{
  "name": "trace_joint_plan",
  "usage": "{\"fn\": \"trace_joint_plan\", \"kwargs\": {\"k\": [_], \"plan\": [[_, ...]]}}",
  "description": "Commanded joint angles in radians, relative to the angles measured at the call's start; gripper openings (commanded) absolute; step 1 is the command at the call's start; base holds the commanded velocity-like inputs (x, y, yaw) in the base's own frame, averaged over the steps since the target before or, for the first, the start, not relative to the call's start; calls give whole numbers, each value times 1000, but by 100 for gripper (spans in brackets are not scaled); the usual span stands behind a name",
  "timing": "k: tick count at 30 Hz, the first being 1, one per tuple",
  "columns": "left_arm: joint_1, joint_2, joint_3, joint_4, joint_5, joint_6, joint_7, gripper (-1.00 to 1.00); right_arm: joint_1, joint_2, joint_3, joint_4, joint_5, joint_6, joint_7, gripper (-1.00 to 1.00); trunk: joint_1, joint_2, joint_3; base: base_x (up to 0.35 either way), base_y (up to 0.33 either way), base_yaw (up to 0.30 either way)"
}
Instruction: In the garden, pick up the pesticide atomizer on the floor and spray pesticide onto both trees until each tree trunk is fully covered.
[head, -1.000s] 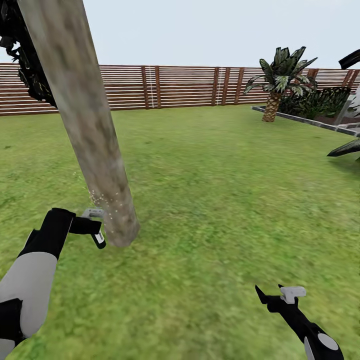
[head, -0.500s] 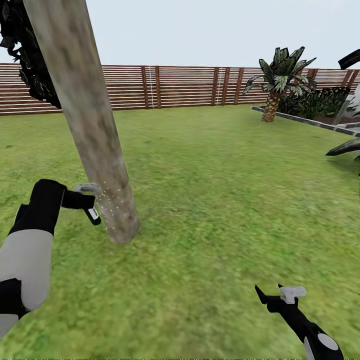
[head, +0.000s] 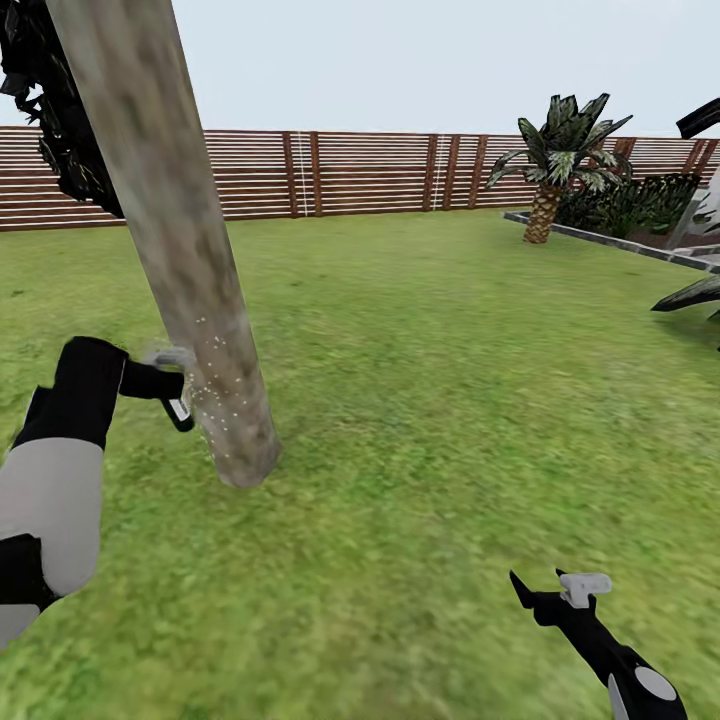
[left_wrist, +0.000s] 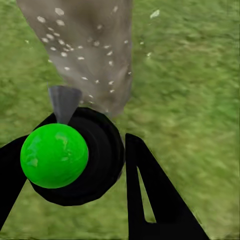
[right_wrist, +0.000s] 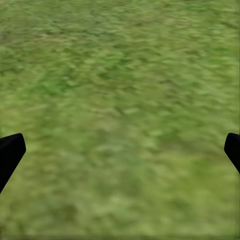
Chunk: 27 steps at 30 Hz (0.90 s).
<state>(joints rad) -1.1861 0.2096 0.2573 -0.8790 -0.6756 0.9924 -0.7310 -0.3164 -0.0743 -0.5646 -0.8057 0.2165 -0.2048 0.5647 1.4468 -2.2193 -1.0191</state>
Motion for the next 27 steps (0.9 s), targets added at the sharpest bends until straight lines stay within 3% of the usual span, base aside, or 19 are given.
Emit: {"fn": "trace_joint_plan", "kwargs": {"k": [1,2,5,9,14,19,27], "plan": [[26,-2,1,0,-9,-1,-10,-100,-1,1,-5,1,11,-7,5,100,0,0,-1,0,0,0],[55,-5,1,1,-9,-3,-10,-100,-1,1,-5,2,11,-7,5,100,0,0,-1,0,0,0],[73,-9,2,1,-9,-3,-10,-100,-1,1,-5,2,11,-7,5,100,0,0,-1,0,0,0],[58,-9,5,-8,-10,5,10,-100,-1,1,-5,0,11,-7,5,100,0,0,-1,0,0,0],[5,-2,4,-12,-20,7,107,-100,-1,1,-6,0,11,-7,5,100,0,0,-1,0,0,0],[6,-3,3,-11,-79,5,122,-100,-1,1,-6,0,11,-7,5,100,0,0,-1,0,0,0],[18,-2,11,1,-87,-2,152,-100,-1,1,-6,-1,11,-7,5,100,0,0,-1,0,0,0]]}}
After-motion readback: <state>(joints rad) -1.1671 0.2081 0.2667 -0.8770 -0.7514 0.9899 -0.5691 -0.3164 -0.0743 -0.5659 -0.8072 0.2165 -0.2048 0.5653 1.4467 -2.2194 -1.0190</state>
